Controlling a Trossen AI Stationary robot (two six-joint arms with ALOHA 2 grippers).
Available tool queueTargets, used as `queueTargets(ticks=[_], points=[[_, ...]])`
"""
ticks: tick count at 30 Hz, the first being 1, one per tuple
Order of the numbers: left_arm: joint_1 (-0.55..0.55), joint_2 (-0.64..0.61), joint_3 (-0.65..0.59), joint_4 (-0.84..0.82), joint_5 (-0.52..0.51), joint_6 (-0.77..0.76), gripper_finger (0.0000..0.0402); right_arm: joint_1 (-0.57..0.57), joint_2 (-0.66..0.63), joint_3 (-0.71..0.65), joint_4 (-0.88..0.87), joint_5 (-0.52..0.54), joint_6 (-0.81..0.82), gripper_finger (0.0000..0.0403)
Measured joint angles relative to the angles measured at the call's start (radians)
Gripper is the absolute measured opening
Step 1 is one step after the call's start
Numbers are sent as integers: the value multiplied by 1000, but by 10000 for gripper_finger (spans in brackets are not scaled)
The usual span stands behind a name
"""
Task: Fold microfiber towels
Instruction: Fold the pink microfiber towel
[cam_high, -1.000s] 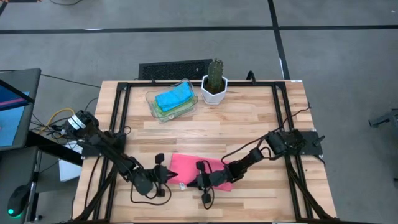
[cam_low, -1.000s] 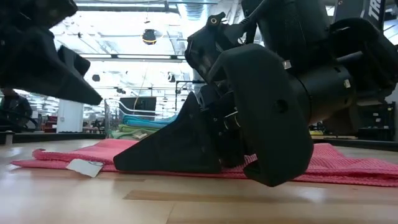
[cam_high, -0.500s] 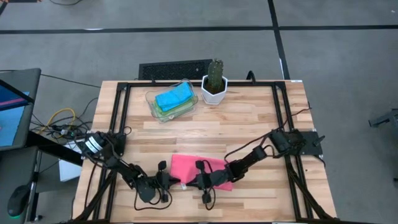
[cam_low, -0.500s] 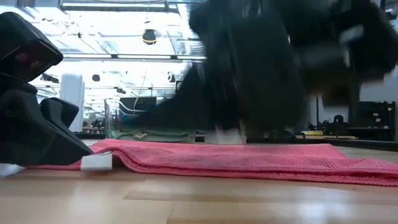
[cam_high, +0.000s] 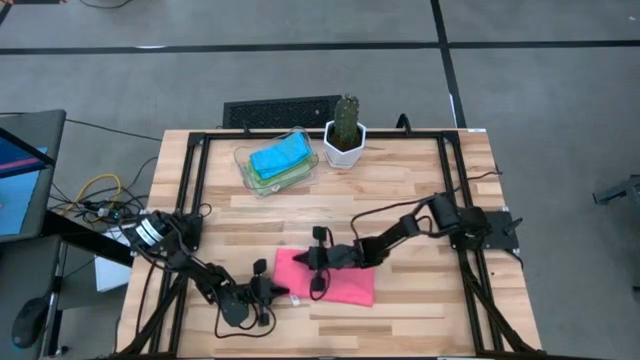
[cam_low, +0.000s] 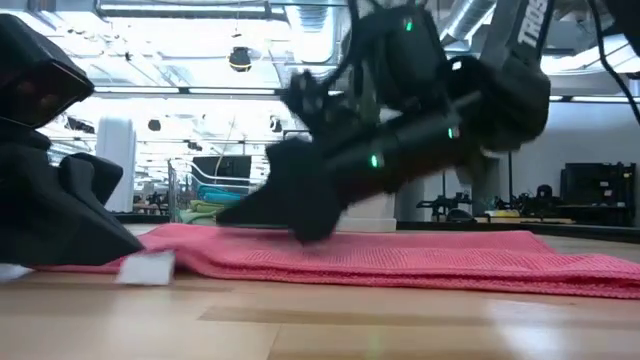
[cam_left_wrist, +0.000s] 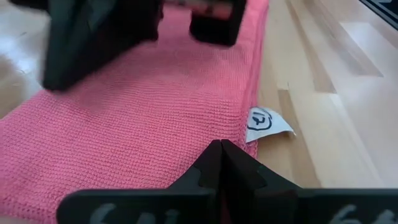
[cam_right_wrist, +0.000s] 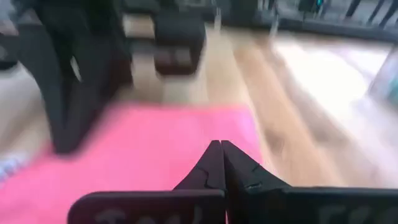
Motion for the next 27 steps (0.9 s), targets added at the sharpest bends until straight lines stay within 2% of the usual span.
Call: queueTargets(ticks=[4, 8, 11, 14, 15, 17, 19, 21, 24, 27], points=[[-9, -59, -3, -48, 22, 30, 0, -7, 57, 2, 1, -5, 81, 8], [-12, -216, -4, -158, 27, 114, 0, -5, 68, 6, -3, -3, 104, 16], [-4, -349, -4, -207, -46, 226, 0, -5, 69, 5, -4, -3, 99, 13], [22, -419, -17, -217, -203, 337, 0, -5, 71, 3, 14, -4, 96, 9], [43, -419, -40, -220, -226, 333, 0, -5, 72, 3, 21, -4, 96, 10], [98, -404, -103, -229, -185, 250, 0, -5, 69, 1, 34, -4, 90, 15], [149, -363, -161, -132, -104, 199, 0, -3, 59, 0, 26, -7, 72, 19], [176, -315, -210, -24, -99, 191, 0, -1, 59, 5, 27, -8, 57, 19], [218, -230, -236, 92, -89, 183, 0, 8, 48, 6, 29, -8, 52, 13], [239, -143, -220, 164, -5, 183, 0, 24, 28, 3, 29, 0, 48, 11]])
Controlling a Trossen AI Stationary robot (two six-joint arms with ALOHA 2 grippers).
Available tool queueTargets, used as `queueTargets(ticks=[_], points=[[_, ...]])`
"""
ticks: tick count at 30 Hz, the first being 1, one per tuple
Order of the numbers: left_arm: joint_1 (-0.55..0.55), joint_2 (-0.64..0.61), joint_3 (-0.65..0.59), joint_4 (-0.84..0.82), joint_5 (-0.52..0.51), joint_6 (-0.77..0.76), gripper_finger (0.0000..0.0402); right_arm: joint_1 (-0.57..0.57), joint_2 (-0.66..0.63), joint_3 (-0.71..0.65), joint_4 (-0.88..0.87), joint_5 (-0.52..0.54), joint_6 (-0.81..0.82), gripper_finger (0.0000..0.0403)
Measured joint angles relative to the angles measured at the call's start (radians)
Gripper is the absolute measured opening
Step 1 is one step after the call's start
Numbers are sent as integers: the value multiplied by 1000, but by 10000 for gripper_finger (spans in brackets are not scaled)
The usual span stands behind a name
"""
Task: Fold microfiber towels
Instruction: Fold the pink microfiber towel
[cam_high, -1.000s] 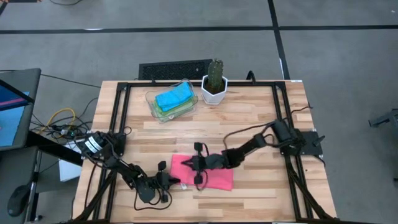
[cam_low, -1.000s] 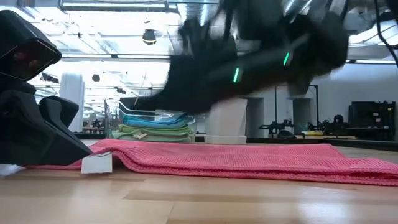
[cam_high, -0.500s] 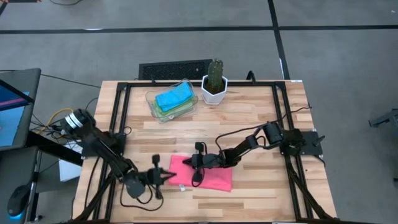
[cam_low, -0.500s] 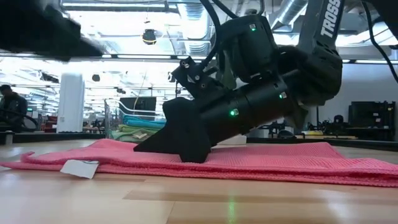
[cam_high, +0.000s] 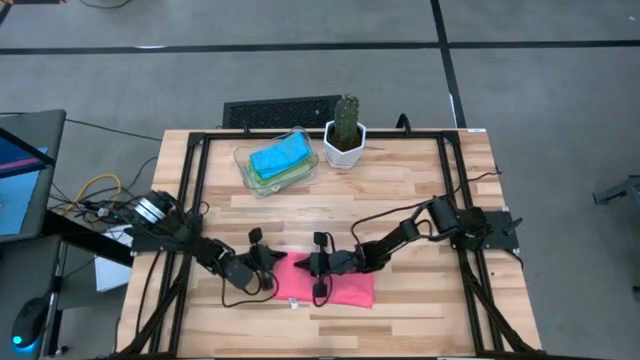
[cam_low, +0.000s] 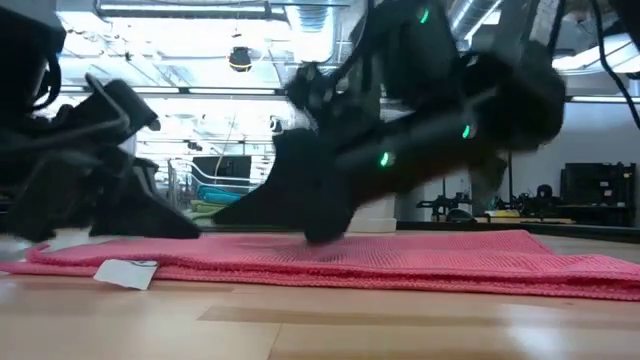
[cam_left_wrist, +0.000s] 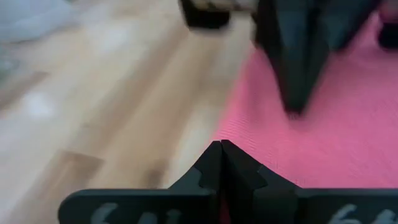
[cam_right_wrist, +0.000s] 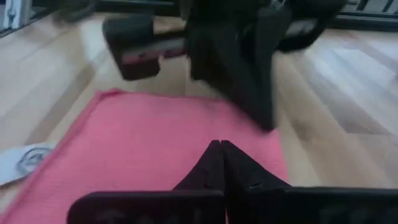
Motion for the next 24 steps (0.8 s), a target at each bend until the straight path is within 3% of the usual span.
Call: queueTargets(ticks=[3, 7, 12, 20, 24], points=[[3, 67, 34, 17, 16, 7, 0, 18, -65, -4, -19, 39, -15, 15], [-2, 108, 51, 21, -3, -11, 0, 50, -174, -53, -170, 118, -14, 17], [-14, 111, 44, 12, -16, -49, 0, 103, -256, -188, -287, 247, 132, 8], [-23, 111, 43, 4, -17, -72, 0, 216, -244, -389, -243, 444, 457, 14], [-23, 112, 44, 12, -15, -67, 0, 251, -222, -419, -203, 511, 464, 10]])
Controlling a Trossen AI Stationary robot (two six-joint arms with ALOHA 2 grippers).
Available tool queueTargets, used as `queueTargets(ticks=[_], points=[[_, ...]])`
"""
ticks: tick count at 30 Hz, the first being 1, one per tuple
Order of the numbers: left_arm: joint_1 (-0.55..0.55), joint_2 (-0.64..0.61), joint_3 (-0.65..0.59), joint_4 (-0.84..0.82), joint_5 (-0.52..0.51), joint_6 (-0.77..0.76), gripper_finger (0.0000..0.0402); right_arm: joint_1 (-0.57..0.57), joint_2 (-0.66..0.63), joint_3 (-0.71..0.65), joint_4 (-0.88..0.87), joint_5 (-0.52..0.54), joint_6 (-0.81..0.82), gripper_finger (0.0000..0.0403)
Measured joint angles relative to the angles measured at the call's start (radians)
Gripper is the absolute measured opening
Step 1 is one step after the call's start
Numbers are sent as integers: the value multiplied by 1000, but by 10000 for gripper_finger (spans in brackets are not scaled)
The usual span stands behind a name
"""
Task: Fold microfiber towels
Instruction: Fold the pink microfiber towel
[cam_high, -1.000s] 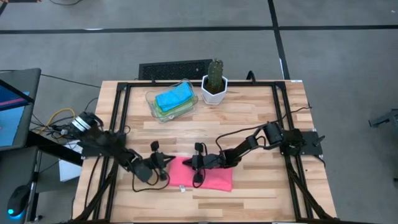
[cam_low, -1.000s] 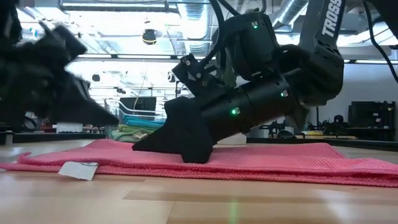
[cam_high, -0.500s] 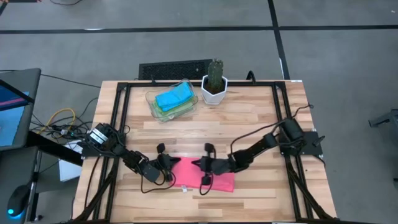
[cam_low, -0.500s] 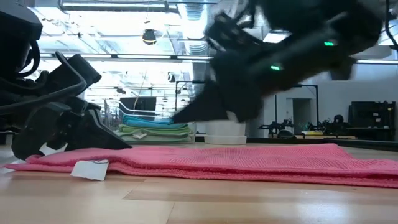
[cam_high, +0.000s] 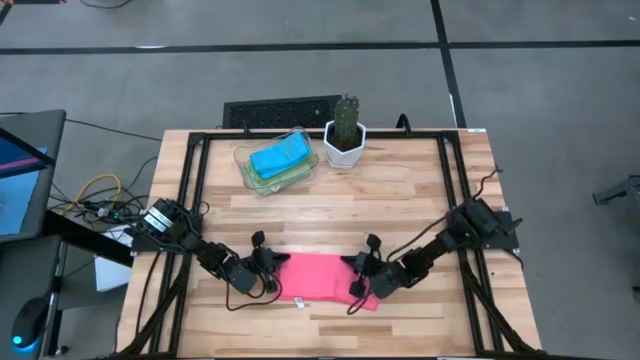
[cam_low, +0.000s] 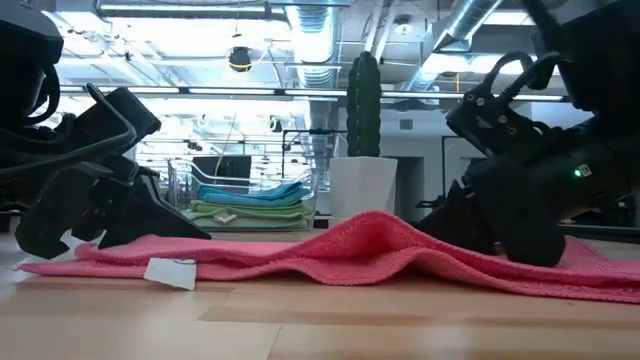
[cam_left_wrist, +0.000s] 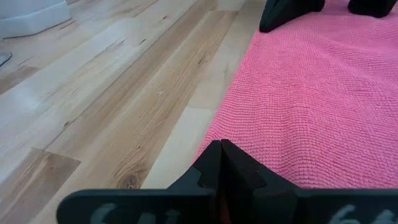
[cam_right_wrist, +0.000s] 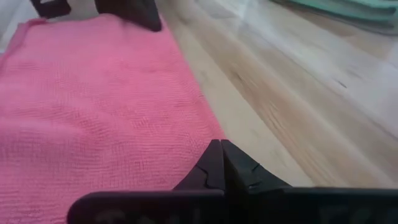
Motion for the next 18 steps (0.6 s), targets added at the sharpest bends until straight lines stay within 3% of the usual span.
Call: queueTargets(ticks=[11, 14, 18], points=[[-7, -284, 11, -11, -12, 125, 0, -25, 10, 11, 140, -37, -177, 14], [14, -276, 36, -23, 10, 134, 0, -29, 10, 14, 205, -34, -232, 18], [47, -163, 65, -57, 86, 79, 0, -27, -32, 21, 230, -26, -278, 25]])
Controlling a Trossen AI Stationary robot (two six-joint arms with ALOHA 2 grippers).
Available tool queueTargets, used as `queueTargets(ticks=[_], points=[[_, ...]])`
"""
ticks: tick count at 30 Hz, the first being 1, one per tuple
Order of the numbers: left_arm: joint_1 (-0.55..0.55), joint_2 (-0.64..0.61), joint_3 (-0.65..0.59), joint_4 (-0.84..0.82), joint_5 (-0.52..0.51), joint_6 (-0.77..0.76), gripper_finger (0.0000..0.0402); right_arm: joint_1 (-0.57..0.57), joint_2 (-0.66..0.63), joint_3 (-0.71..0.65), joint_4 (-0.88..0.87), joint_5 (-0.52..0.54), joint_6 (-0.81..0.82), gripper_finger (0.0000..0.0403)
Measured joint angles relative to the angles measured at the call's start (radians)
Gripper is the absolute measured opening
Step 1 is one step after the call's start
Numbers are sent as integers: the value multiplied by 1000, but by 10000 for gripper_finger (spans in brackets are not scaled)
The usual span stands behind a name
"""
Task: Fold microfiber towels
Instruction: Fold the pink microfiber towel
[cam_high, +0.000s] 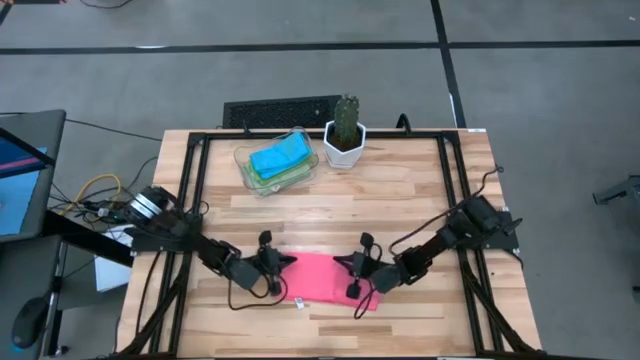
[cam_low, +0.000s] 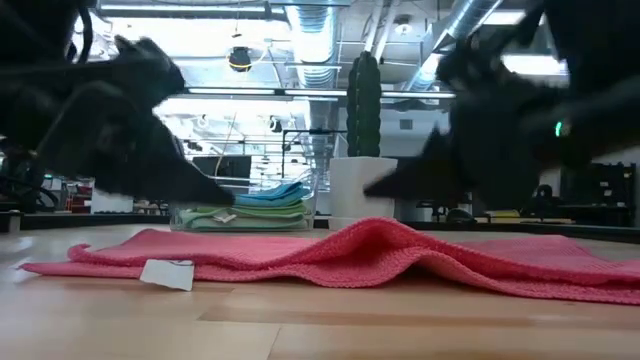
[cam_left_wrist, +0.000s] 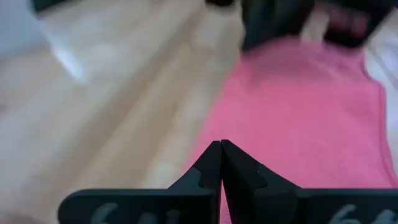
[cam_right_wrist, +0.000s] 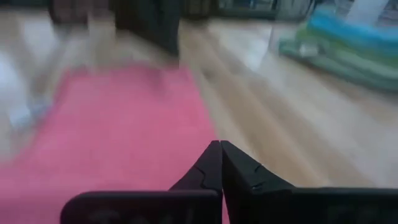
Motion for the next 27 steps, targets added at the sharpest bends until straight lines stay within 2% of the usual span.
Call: queueTargets(ticks=[5, 9, 13, 19, 23, 27], points=[[3, 139, 35, 7, 50, -51, 0, 84, -143, -30, -122, 36, 23, 10], [3, 178, 38, 31, 30, -84, 0, 174, -216, -94, -324, 111, 251, 9], [0, 182, 35, 26, 20, -78, 0, 240, -180, -146, -376, 157, 491, 18], [0, 181, 36, -20, 21, -79, 0, 267, -74, -167, -378, 199, 699, 8], [0, 181, 35, -35, 20, -49, 0, 273, -58, -165, -373, 211, 726, 16], [0, 181, 35, -41, 19, -47, 0, 296, -139, -176, -396, 199, 615, 21]])
